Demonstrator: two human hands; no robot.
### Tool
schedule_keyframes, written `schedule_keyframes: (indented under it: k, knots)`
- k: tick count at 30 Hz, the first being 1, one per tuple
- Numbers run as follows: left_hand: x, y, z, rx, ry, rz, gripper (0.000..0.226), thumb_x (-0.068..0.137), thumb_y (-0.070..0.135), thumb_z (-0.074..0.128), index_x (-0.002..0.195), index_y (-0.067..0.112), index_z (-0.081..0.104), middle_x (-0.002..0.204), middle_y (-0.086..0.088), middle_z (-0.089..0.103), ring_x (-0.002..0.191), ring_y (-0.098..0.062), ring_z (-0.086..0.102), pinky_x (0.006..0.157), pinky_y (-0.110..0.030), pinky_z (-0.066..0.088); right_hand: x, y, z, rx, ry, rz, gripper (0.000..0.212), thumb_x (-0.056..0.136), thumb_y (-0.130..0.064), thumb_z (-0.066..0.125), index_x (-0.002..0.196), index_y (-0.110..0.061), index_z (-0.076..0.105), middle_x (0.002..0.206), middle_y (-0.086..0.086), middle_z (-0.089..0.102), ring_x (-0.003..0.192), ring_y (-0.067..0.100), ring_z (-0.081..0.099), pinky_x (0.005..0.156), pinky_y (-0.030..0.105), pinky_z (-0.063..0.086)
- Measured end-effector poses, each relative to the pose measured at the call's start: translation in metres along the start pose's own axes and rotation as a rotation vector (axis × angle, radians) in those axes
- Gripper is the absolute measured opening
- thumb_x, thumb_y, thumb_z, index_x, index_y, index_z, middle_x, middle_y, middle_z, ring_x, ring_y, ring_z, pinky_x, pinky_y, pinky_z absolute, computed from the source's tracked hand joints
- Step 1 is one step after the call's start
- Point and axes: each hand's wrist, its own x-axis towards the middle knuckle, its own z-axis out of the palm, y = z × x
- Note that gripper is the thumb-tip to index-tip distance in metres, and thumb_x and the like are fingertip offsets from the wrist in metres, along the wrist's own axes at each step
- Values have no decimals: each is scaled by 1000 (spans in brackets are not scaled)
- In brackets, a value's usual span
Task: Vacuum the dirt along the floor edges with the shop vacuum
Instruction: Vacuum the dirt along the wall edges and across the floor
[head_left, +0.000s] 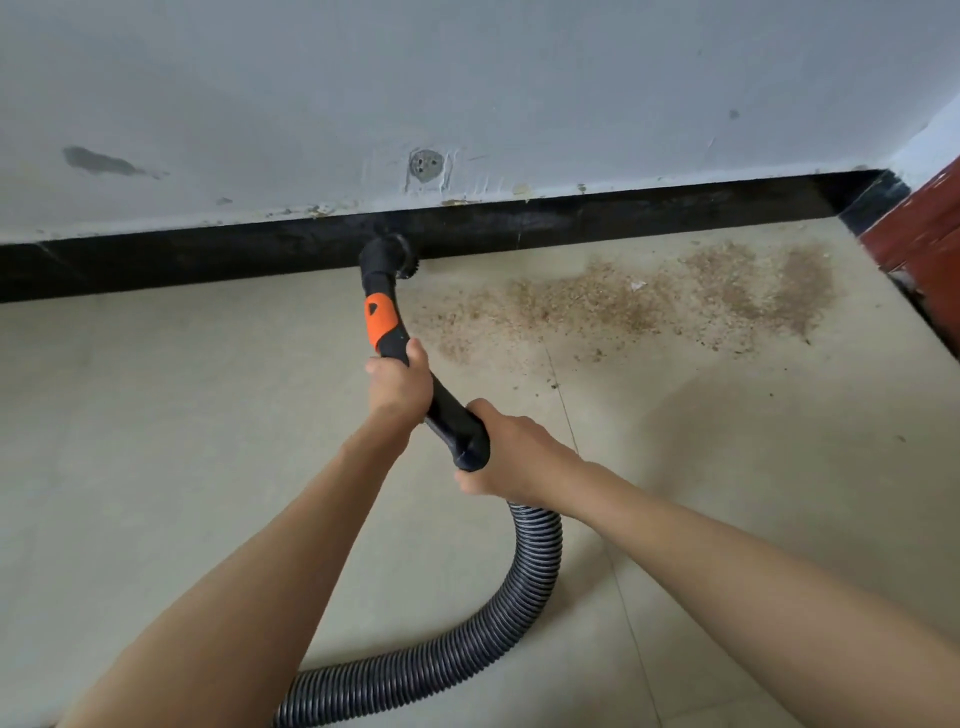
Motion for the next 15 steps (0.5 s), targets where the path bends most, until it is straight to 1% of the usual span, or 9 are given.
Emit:
schedule_keyframes:
  k: [2,3,5,7,10,12,15]
  knots:
    - [3,-9,-17,-30,39,-49,52,99,40,36,131,-2,31,117,-18,51,97,-33,53,74,-38,47,1,-13,5,-14,-54,-18,30,81,-25,60,103,-17,41,87,5,59,75,27,56,58,32,40]
    - [4,-12,-22,-30,44,-66,52,99,39,36,131,-1,32,120,-20,52,95,-32,53,72,-38,47,1,-17,8,-8,-71,-22,29,82,-26,59,103,-17,41,87,5,59,75,26,56,58,32,39]
    - [2,-15,-27,-13,36,-78,52,99,39,37,131,-1,32,122,-20,51,91,-31,51,69,-37,46,0,-21,11,20,-90,-23,29,81,-26,60,102,-18,42,86,4,60,75,25,58,59,32,41]
    - [-2,-13,-24,14,18,-83,52,99,39,37,132,-1,31,122,-20,50,90,-30,51,70,-38,46,-2,-18,12,58,-95,-14,31,79,-27,61,103,-18,43,85,4,62,76,24,62,61,33,45]
    - [-11,-3,-8,66,-22,-86,52,99,39,36,131,-2,30,122,-21,51,100,-35,56,75,-41,49,-10,-6,8,121,-75,18,35,79,-27,64,105,-18,44,84,3,66,73,21,65,66,34,52]
    - [-17,7,8,106,-64,-57,51,99,38,37,129,-2,31,121,-22,52,104,-38,57,72,-40,50,-17,6,3,167,-42,46,36,79,-27,66,107,-18,45,81,2,67,70,19,66,68,34,54]
    - [-24,22,33,142,-136,-22,50,99,39,37,129,-2,33,121,-22,54,104,-37,58,68,-38,50,-25,24,-12,187,14,86,36,78,-28,67,105,-19,45,75,1,67,67,20,65,69,35,54]
